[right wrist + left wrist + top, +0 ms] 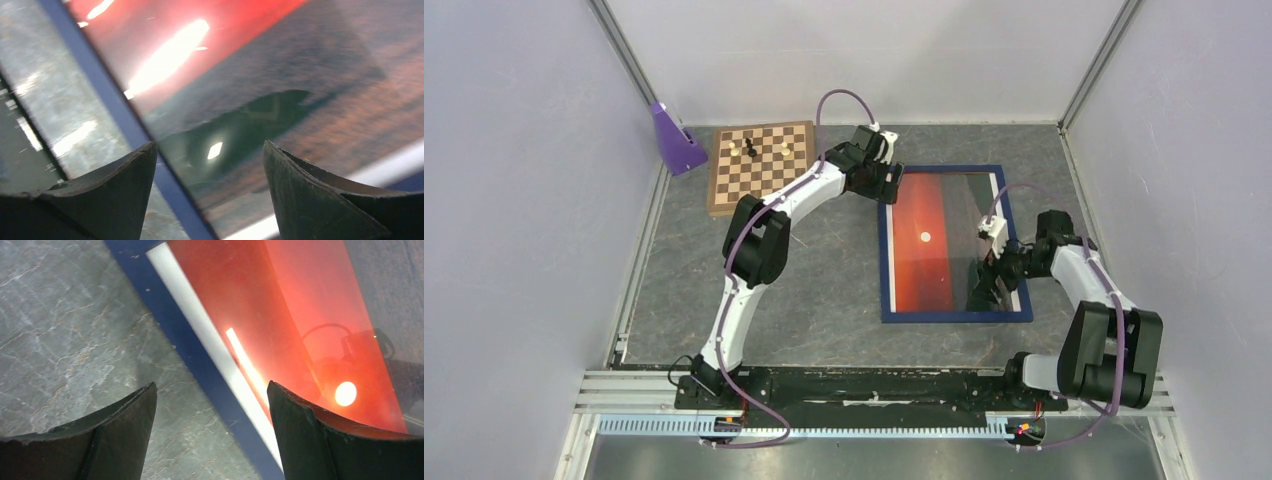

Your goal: Put the photo into the frame

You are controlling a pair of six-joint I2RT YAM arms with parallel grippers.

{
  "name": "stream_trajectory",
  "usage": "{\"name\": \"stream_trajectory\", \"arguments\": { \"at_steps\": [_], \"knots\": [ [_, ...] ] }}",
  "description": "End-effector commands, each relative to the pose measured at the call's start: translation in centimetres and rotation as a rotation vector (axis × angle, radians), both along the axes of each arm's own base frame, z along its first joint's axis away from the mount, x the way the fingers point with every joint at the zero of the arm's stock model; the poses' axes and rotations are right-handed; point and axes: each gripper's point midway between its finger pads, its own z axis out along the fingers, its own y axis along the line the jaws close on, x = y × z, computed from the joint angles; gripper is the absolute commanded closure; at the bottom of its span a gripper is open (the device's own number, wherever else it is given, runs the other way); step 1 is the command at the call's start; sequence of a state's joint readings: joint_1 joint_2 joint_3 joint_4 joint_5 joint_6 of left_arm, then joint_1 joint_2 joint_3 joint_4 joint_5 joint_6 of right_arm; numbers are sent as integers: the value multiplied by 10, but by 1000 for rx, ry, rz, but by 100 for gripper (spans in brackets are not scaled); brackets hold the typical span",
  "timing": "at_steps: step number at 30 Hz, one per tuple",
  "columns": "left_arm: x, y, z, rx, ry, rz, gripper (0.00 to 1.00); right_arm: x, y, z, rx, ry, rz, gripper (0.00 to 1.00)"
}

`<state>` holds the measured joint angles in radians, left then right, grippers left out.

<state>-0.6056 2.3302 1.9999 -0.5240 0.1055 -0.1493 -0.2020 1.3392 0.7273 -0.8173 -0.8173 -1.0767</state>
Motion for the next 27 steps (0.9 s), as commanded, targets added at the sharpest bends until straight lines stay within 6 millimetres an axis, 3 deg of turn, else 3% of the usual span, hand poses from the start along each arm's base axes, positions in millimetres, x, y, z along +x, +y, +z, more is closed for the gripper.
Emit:
{"name": "stream_trajectory", "arguments": {
  "at_steps": [1, 7, 13, 22, 27],
  "knots": [
    [0, 12, 44, -8, -79, -24, 13, 70, -44, 34, -164, -220, -257, 20],
    [-41, 28, 60, -30, -54, -68, 13, 92, -94, 47, -253, -268, -411, 21],
    [-86, 42, 63, -14, -94, -129, 13, 95, -144, 39, -306, -242, -495, 23],
    [-147, 34, 45, 85, -158, -326, 13, 75, -180, 11, -470, -238, -483, 25],
    [-167, 23, 37, 104, -166, -394, 13, 66, -193, 3, -529, -237, -439, 26]
  ]
}}
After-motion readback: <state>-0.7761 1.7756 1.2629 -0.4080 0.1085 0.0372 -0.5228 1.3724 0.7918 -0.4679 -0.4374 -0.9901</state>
